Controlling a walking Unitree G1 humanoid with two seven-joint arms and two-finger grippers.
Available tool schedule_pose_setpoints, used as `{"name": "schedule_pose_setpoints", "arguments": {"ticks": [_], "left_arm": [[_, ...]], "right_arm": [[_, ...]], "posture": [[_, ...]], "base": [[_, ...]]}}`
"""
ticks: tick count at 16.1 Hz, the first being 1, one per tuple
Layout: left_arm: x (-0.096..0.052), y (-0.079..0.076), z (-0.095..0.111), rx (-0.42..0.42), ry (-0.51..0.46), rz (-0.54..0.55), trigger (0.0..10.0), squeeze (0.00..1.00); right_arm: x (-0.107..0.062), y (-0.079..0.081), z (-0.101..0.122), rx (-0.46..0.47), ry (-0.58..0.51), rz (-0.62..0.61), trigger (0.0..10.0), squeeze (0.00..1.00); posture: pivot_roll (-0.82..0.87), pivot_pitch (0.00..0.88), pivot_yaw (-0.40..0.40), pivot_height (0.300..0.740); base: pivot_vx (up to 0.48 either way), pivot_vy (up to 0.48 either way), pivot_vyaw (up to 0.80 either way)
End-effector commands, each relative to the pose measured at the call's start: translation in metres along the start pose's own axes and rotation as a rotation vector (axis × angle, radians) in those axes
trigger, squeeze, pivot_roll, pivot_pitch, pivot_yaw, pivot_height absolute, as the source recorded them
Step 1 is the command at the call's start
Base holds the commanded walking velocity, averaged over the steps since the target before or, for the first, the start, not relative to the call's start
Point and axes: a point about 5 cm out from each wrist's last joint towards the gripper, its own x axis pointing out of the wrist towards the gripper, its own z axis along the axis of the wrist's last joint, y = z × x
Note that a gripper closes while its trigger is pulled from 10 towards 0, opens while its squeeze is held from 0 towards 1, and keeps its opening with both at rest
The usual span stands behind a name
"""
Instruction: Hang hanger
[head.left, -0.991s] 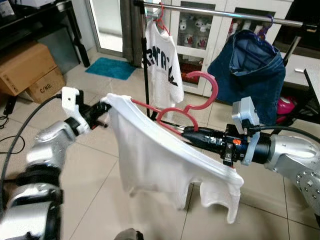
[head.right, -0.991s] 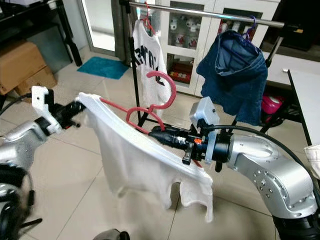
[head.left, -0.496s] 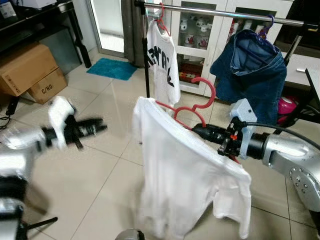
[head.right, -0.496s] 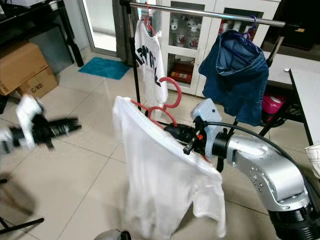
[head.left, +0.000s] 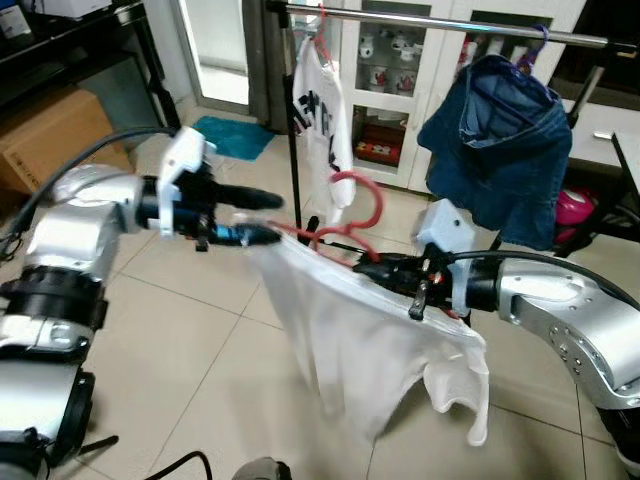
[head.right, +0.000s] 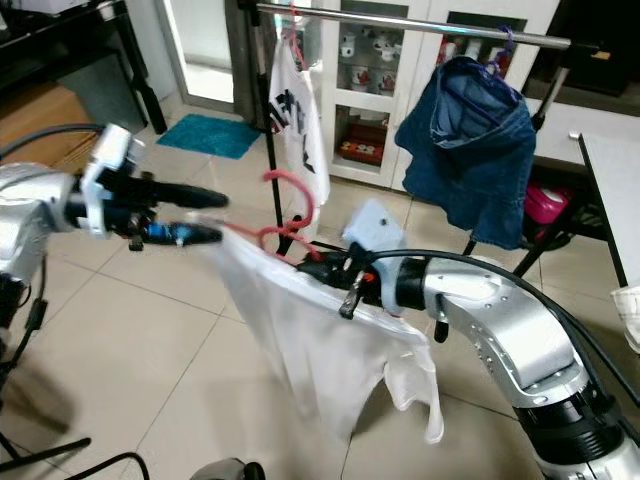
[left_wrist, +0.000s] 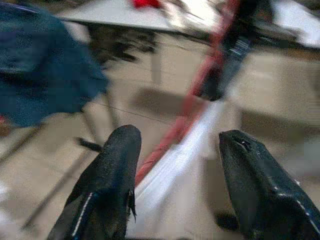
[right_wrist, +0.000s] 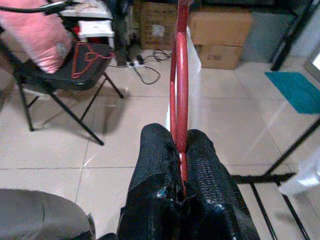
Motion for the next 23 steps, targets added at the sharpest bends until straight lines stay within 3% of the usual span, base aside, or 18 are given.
{"name": "schedule_pose_setpoints", "arguments": {"ticks": [1, 6, 7, 8, 13, 23], "left_arm": [[0.003, -0.002, 0.003, 0.031, 0.021, -0.064, 10.0, 0.0], [0.017, 0.001, 0.003, 0.066, 0.07, -0.117, 10.0, 0.0], [0.021, 0.003, 0.002, 0.069, 0.077, -0.125, 8.3, 0.0], [0.026, 0.004, 0.002, 0.074, 0.08, -0.14, 0.0, 0.0], [0.044, 0.0, -0.001, 0.147, 0.097, -0.201, 0.0, 0.0], [0.047, -0.002, -0.009, 0.17, 0.133, -0.219, 0.0, 0.0]], "right_arm": [[0.002, 0.004, 0.013, -0.083, -0.029, 0.041, 10.0, 0.0], [0.006, 0.013, 0.017, -0.119, -0.04, 0.115, 10.0, 0.0], [0.007, 0.013, 0.018, -0.126, -0.043, 0.123, 10.0, 0.0], [0.008, 0.014, 0.019, -0.134, -0.044, 0.131, 10.0, 0.0], [0.01, 0.012, 0.022, -0.147, -0.045, 0.133, 10.0, 0.0], [0.011, 0.011, 0.024, -0.152, -0.047, 0.135, 10.0, 0.0]], "posture": [[-0.14, 0.0, 0.102, 0.74], [-0.13, 0.0, 0.103, 0.74], [-0.13, 0.0, 0.103, 0.74], [-0.14, 0.0, 0.103, 0.74], [-0.14, 0.0, 0.105, 0.74], [-0.14, 0.0, 0.106, 0.74]], "base": [[0.0, 0.0, 0.0], [0.0, 0.0, 0.0], [0.0, 0.0, 0.0], [0.0, 0.0, 0.0], [0.0, 0.0, 0.0], [0.0, 0.0, 0.0]]}}
